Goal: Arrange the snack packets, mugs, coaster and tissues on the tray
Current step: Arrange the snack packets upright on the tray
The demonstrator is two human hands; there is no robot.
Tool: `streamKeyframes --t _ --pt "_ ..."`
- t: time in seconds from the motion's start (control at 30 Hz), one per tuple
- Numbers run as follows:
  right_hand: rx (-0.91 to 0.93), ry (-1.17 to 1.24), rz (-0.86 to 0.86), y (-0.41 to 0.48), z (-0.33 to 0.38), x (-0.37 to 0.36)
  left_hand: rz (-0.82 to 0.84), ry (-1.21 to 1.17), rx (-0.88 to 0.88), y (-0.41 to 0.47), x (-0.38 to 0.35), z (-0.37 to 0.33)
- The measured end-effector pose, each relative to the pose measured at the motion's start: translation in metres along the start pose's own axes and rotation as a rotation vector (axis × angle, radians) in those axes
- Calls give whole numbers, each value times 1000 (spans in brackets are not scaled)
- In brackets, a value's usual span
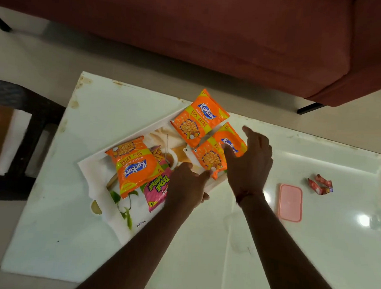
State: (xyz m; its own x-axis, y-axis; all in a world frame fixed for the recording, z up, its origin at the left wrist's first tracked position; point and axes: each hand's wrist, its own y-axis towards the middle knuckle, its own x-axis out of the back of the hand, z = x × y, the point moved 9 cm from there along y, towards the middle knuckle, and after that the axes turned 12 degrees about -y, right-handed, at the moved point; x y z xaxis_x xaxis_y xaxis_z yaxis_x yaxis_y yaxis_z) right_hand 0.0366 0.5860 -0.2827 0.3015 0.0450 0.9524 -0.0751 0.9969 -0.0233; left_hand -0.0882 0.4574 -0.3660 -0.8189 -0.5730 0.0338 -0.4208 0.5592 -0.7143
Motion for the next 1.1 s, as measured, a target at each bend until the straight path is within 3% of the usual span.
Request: streamKeyframes --t 0.07,0.13,0.2,0.3,0.4,0.6,0.8,0.97,1.1 --pt "-118 171 133 -33 10 -11 -33 76 -179 -24 37 -18" --pt "-222 278 355 -73 27 -39 -201 251 -359 -42 94 -37" --pt "-295 381 538 -113 47 -68 -362 340 -396 -45 148 -44" --pt "-478 539 661 -161 64 -102 -453 493 -263 -16 202 -35" --pt "-627 707 703 -182 82 -126 -369 526 -20 23 219 -17" --pt "-791 846 681 -177 100 -148 -252 -58 158 42 203 -4" --pt "-666 793 666 -160 100 -120 -154 -197 220 24 191 -14" --pt "-326 622 572 -98 88 -60 -36 -345 212 21 165 -32" --pt "-89 353 504 -32 86 -19 56 -497 219 17 119 -42"
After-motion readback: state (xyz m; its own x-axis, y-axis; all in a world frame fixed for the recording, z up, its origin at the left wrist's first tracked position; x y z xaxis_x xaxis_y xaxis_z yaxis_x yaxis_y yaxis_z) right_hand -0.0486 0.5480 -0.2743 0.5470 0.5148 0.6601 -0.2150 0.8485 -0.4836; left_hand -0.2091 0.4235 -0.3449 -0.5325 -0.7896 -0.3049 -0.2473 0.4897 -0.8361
